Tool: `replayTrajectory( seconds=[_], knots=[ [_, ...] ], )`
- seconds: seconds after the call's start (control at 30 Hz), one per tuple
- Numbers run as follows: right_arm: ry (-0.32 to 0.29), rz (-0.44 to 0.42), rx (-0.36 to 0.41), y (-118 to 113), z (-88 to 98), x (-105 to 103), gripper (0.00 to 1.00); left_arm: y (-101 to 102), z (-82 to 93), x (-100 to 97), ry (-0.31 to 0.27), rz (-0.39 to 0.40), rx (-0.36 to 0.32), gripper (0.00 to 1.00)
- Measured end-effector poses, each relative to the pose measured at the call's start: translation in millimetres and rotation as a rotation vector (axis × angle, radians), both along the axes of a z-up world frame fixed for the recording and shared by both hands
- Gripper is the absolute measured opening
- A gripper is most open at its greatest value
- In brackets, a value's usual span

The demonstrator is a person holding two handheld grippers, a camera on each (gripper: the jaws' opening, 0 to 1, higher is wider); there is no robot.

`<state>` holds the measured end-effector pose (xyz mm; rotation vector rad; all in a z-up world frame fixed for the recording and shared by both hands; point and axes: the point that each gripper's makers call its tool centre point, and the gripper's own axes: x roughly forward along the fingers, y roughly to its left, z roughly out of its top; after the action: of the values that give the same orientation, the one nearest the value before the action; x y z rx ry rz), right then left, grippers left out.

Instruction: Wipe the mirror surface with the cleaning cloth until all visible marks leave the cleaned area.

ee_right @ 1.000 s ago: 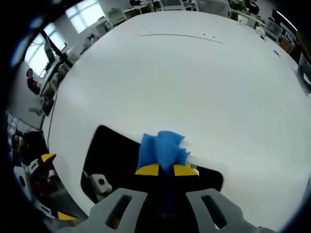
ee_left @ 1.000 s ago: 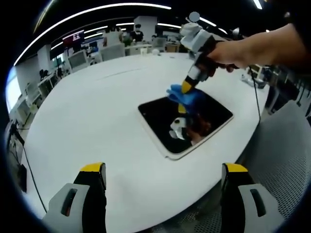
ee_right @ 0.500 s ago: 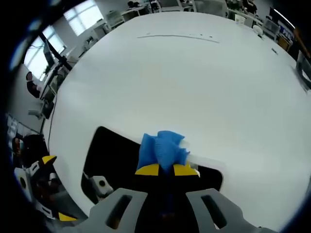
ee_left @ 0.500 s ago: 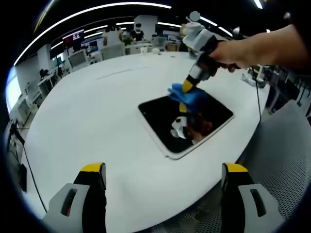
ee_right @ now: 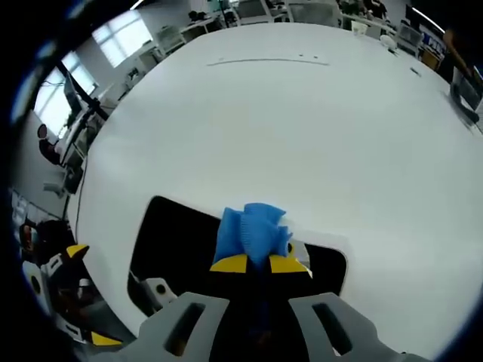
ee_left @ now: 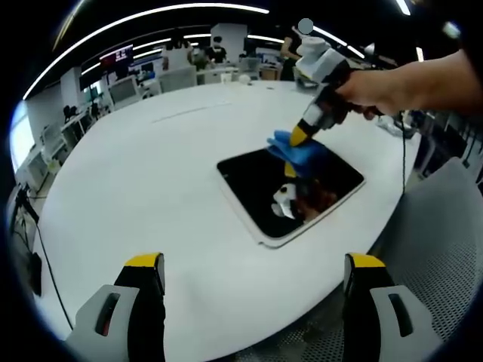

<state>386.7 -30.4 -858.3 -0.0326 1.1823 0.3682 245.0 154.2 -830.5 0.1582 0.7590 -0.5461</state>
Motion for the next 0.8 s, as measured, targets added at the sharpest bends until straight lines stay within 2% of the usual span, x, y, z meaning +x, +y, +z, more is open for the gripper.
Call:
replayTrajectory(
  seconds=[0.43, 0.8],
  knots=[
    [-0.009, -0.002, 0.003, -2.2, 1.7, -13.6, 0.02, -0.5, -0.6, -0.3, 0.001, -0.011, 0.014, 0.99],
    [-0.01, -0.006, 0.011, -2.9, 0.0, -16.5, 0.02, 0.5, -1.0, 0.7, -0.003, -0.012, 0.027, 0.99]
  ],
)
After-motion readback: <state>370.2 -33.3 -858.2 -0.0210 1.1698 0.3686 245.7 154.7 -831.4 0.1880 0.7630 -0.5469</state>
